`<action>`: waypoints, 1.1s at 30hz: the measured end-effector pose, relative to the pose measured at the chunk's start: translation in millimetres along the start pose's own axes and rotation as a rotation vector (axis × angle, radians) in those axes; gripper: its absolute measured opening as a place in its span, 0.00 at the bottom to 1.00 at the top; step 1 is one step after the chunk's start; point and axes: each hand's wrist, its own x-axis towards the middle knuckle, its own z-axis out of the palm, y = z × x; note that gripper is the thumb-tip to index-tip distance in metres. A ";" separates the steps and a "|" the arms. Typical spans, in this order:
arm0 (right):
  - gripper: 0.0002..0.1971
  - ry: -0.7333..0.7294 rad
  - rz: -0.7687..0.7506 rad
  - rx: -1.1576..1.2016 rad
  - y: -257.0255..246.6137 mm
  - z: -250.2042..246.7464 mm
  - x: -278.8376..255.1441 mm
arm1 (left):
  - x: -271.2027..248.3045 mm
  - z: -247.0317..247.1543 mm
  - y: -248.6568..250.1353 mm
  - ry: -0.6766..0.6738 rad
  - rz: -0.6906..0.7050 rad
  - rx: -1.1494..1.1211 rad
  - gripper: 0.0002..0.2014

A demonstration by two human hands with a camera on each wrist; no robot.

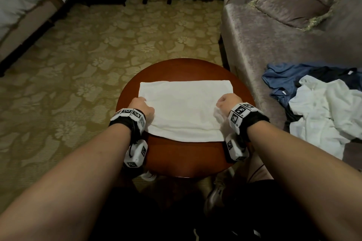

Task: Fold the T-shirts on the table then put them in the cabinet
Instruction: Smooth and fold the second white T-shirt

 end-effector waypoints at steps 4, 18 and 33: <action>0.09 -0.034 0.012 0.307 9.8 1.5 4.5 | -4.2 -6.0 5.2 -0.011 0.009 -0.013 0.31; 0.17 -0.262 0.219 0.905 33.0 10.6 11.2 | -58.2 -5.8 121.4 0.093 0.413 0.003 0.31; 0.48 -0.298 0.095 0.658 44.9 -1.0 20.4 | -60.8 63.3 160.3 0.064 0.235 -0.121 0.24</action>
